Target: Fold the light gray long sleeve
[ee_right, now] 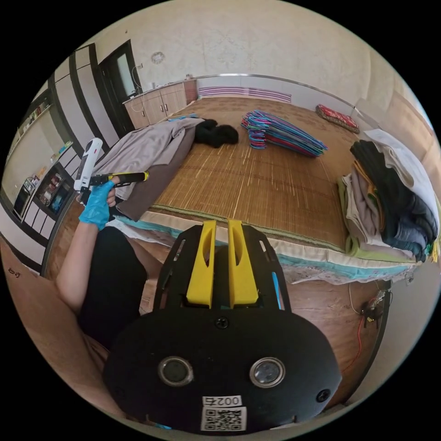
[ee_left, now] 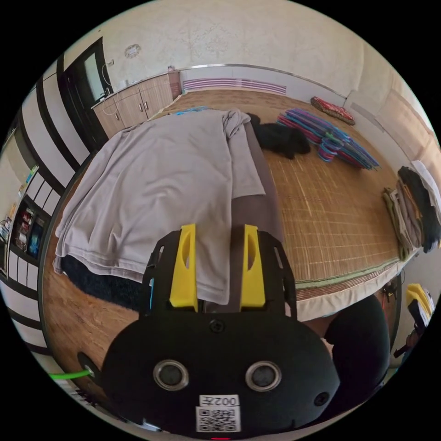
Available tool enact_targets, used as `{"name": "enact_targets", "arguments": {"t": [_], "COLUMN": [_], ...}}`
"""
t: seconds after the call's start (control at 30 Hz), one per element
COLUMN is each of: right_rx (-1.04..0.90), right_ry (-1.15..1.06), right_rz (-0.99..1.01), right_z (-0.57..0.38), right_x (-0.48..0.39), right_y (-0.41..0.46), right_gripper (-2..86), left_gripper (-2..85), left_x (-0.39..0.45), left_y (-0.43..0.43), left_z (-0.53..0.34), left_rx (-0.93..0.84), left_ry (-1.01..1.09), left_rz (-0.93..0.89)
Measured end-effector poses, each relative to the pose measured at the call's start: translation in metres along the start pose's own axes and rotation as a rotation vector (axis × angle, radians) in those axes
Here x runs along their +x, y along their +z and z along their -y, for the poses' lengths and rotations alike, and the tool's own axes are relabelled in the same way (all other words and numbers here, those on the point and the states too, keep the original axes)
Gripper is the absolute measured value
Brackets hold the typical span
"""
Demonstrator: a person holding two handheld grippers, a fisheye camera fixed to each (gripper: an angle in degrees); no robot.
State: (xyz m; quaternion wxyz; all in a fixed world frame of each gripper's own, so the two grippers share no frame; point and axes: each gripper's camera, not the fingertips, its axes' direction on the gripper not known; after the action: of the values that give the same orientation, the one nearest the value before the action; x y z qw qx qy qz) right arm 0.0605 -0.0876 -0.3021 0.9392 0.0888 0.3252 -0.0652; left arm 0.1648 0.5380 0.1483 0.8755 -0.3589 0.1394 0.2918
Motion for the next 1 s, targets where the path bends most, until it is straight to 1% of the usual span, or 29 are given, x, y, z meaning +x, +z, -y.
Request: {"name": "enact_targets", "arguments": {"t": [0.17,0.3,0.37,0.4,0.43,0.47,0.57,0.63,0.7,0.8,0.83,0.9,1.0], "right_rx": [-0.044,-0.044,-0.031,-0.024,-0.020,-0.014,-0.001,0.006,-0.009,-0.009,-0.003,0.028,0.118], "right_ry": [-0.013,-0.042,-0.054,-0.063,-0.067,-0.075,-0.105,-0.131,-0.195,-0.271,-0.288,-0.373,-0.467], "right_rz": [0.013,0.041,0.030,0.028,0.029,0.035,0.060,0.088,0.169,0.265,0.276,0.307,0.319], "right_z": [0.003,0.002,0.000,-0.002,-0.004,-0.006,-0.010,-0.010,-0.007,0.001,0.002,0.008,0.011], "right_x": [-0.009,-0.017,-0.020,-0.021,-0.022,-0.023,-0.029,-0.034,-0.044,-0.057,-0.060,-0.073,-0.086], "right_y": [0.018,0.017,0.013,0.010,0.009,0.006,0.002,0.000,0.000,-0.006,-0.008,-0.022,-0.047], "right_gripper": [5.0,4.9,4.8,4.7,4.7,4.8,4.9,4.9,5.6,6.5,6.6,7.1,8.2], "left_gripper": [9.6,3.7,0.8,-0.4,-0.6,-0.7,-0.9,-1.0,-1.0,-1.0,-1.0,-1.0,-1.0], "left_x": [-0.005,-0.011,-0.017,-0.022,-0.029,-0.032,-0.047,-0.051,-0.053,-0.053,-0.053,-0.055,-0.055], "left_y": [0.004,0.001,-0.001,-0.002,-0.004,-0.005,-0.019,-0.042,-0.060,-0.085,-0.096,-0.113,-0.144], "left_z": [-0.010,-0.022,-0.028,-0.033,-0.038,-0.040,-0.056,-0.070,-0.080,-0.094,-0.100,-0.109,-0.122], "left_rx": [0.022,0.034,0.044,0.045,0.047,0.051,0.101,0.201,0.268,0.323,0.350,0.391,0.426], "left_ry": [0.009,0.024,0.032,0.020,0.011,0.008,-0.020,0.001,0.014,0.051,0.067,0.099,0.160], "left_rz": [-0.025,-0.035,-0.021,0.023,0.061,0.061,0.009,-0.052,-0.103,-0.133,-0.167,-0.222,-0.235]}}
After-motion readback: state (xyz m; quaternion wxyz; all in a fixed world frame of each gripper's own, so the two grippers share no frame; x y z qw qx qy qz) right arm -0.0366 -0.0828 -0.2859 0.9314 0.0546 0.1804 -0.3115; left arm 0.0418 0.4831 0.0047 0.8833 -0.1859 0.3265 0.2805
